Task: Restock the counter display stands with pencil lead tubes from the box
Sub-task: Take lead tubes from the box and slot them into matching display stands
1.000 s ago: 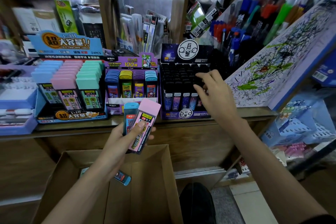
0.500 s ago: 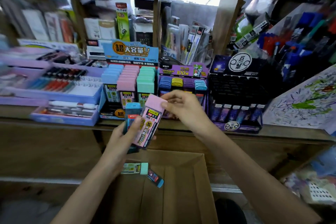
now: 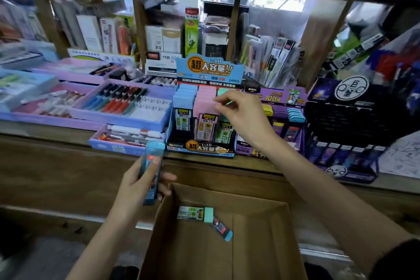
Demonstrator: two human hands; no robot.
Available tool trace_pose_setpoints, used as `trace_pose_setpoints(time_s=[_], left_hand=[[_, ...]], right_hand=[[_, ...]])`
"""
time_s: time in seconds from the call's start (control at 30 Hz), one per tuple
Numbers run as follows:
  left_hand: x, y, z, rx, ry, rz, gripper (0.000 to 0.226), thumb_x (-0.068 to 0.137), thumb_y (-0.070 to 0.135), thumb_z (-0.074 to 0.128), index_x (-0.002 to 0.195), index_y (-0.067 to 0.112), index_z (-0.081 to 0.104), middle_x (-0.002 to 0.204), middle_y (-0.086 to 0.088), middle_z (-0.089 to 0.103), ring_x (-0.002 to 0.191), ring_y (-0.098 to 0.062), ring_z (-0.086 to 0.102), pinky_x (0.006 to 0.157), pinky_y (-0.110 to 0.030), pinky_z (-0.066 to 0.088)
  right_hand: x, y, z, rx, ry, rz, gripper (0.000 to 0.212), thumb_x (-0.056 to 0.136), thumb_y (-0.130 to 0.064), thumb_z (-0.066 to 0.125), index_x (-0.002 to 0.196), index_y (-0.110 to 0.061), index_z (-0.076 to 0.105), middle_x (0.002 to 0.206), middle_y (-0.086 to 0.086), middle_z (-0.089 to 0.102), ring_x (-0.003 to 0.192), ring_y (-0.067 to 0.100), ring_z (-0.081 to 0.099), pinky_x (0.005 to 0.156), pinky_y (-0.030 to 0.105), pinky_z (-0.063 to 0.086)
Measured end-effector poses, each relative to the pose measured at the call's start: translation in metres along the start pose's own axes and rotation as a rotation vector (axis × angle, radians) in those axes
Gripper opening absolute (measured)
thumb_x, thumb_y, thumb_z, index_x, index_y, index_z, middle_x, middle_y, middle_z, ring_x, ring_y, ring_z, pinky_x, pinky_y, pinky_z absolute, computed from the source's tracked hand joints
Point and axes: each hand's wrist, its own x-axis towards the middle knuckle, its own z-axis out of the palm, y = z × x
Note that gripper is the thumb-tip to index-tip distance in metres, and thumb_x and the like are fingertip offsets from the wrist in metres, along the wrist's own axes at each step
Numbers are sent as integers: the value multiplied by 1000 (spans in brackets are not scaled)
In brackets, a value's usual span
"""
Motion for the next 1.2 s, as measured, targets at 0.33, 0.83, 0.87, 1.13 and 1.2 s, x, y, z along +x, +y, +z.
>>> trace_pose_setpoints(time_s=[0.33,0.83,0.87,1.13,1.2], left_hand=[[2,-6,3,44,-4,20,29,81,38,57,96,14,62,79,-11,71,59,-18,66,46,-24,51],[0,-5,12,114,-2,66,31,82,37,55,89,7,62,65,-5,66,50,-12,58,48,-18,48],[-1,-4,14,114,-2,69,32,82,37,55,89,7,62,65,-5,66,50,-12,58,49,-18,49],[-5,13,38,82,-38,118,25,87,31,51,90,8,61,65,-3,66,52,-11,58,49,-18,49],[-5,17,51,91,-75,158,23,88,30,50,89,10,60,65,-3,66,54,-10,60,51,-17,49]], right_hand=[[2,-5,12,-24,-37,-7,18,88,-13,64,104,-9,70,91,-4,64,70,-4,52,67,-2,38],[-11,2,19,-205,-77,-93,23,92,-13,58,113,-6,62,105,13,66,92,18,60,87,35,50],[-12,2,21,-252,-77,-113,22,93,-13,56,112,-4,62,103,14,65,93,25,60,85,42,50],[-22,-8,15,-321,-64,-172,30,94,-13,54,121,-2,59,110,10,46,101,20,48,88,31,44],[-38,-14,11,-86,-69,-97,32,93,-21,55,122,-6,59,104,1,47,94,4,46,83,11,37]])
